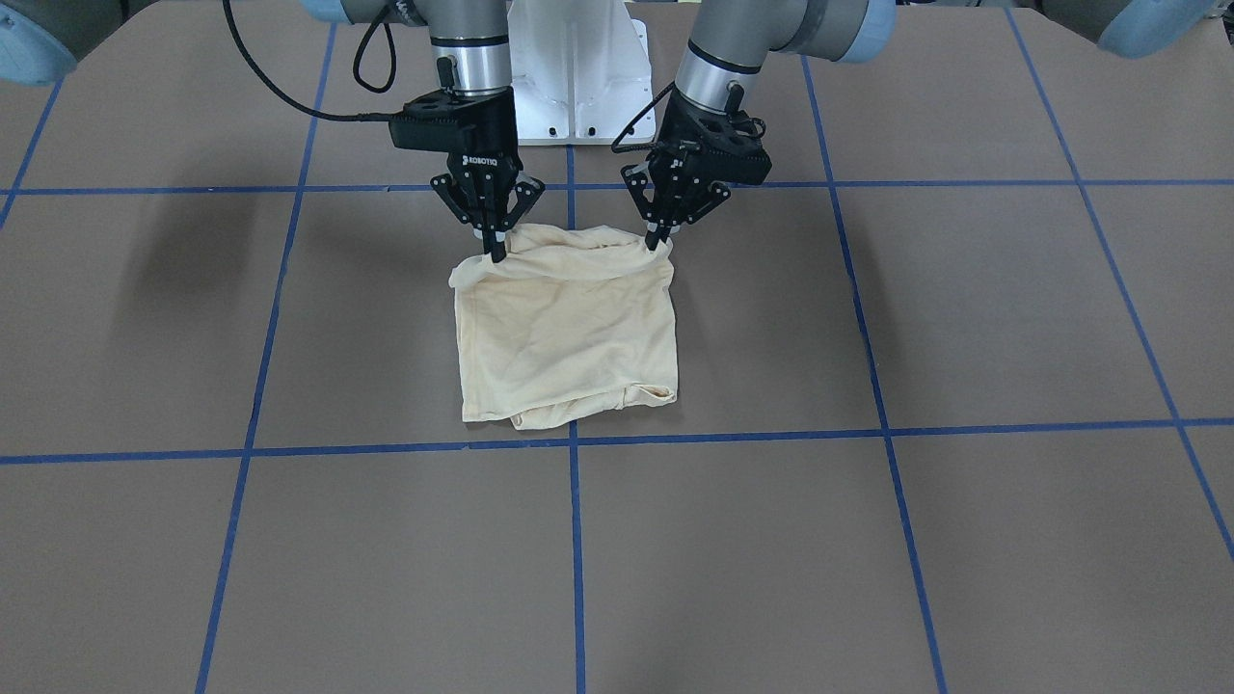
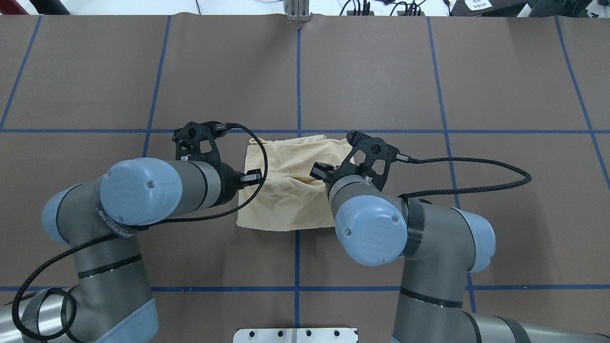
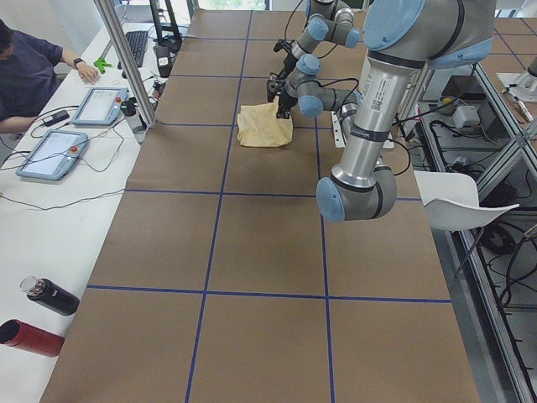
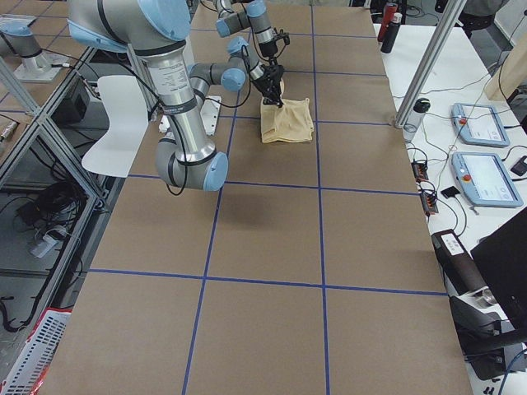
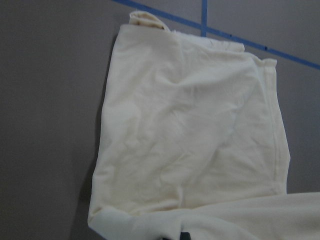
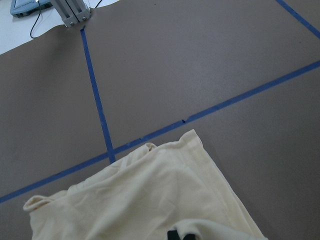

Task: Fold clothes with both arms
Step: 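Lift the near edge with both grippers and fold it toward the far edge, then lay the folded edge onto the far half and press it down with both grippers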

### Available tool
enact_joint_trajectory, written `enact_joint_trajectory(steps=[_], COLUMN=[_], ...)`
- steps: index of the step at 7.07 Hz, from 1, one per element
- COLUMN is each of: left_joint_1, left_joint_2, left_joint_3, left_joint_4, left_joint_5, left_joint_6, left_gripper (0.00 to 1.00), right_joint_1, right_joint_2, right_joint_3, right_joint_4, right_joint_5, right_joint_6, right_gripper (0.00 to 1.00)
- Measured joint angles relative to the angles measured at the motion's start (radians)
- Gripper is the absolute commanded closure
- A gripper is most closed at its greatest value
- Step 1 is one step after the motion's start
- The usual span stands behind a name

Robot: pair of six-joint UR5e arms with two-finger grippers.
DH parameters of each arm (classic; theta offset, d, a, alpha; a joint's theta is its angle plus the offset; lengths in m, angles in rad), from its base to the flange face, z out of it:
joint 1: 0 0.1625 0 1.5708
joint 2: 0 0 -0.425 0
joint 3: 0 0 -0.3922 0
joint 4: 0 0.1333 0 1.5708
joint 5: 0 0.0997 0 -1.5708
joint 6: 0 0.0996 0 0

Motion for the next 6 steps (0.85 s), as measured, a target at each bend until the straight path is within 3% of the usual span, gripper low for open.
enact_joint_trajectory(steps=[3, 6], left_joint_1=[-0.053, -0.069], left_joint_2=[-0.06, -0.139], left_joint_3=[0.142, 0.269], left_joint_4=[-0.006, -0.021], left_joint_5=[0.026, 0.046], left_joint_6=[0.06, 0.084], left_gripper=[1.0, 1.0], right_joint_1=[0.083, 0.106], right_joint_2=[0.076, 0.131], right_joint_3=[-0.213, -0.321], right_joint_4=[0.109, 0.144], right_joint_5=[0.035, 0.044], right_joint_6=[-0.05, -0.068], right_gripper=[1.0, 1.0])
